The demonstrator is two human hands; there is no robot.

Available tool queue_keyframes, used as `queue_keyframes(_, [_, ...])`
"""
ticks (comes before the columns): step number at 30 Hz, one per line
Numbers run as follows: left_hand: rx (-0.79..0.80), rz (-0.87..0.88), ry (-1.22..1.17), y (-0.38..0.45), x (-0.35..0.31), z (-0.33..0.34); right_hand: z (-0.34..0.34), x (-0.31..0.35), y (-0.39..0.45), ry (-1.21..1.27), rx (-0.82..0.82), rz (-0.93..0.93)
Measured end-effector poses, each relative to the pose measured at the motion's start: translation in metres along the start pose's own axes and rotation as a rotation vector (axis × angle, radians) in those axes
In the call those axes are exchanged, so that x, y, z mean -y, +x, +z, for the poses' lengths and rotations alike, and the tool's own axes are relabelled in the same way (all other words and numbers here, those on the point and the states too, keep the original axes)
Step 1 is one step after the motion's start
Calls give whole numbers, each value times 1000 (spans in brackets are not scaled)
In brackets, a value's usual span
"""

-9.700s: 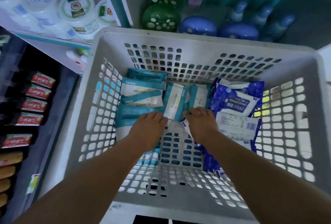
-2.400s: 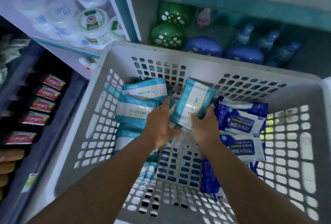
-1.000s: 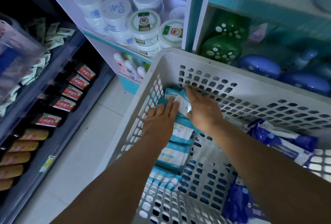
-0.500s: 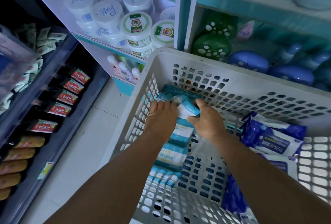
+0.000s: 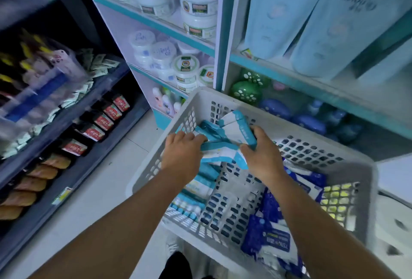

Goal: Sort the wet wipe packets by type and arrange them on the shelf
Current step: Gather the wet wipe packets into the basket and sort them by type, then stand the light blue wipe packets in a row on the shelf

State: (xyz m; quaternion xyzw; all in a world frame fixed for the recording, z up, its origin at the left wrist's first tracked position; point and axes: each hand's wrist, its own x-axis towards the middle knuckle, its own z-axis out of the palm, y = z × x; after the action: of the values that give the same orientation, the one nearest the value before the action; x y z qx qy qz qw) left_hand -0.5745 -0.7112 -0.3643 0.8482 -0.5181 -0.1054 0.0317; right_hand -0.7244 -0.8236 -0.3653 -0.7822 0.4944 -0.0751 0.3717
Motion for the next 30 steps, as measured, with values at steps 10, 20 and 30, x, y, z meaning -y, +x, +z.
queue_keyframes(10, [-238, -234, -386, -89, 35, -120, -50, 126, -57, 172, -32, -302])
queue_keyframes(20, [-535, -436, -370, -204, 150, -224, -5, 301, -120, 180, 24, -595])
queue_keyframes(30, [-757, -587, -287, -354, 302, -303, 88, 477, -216, 260, 90, -830])
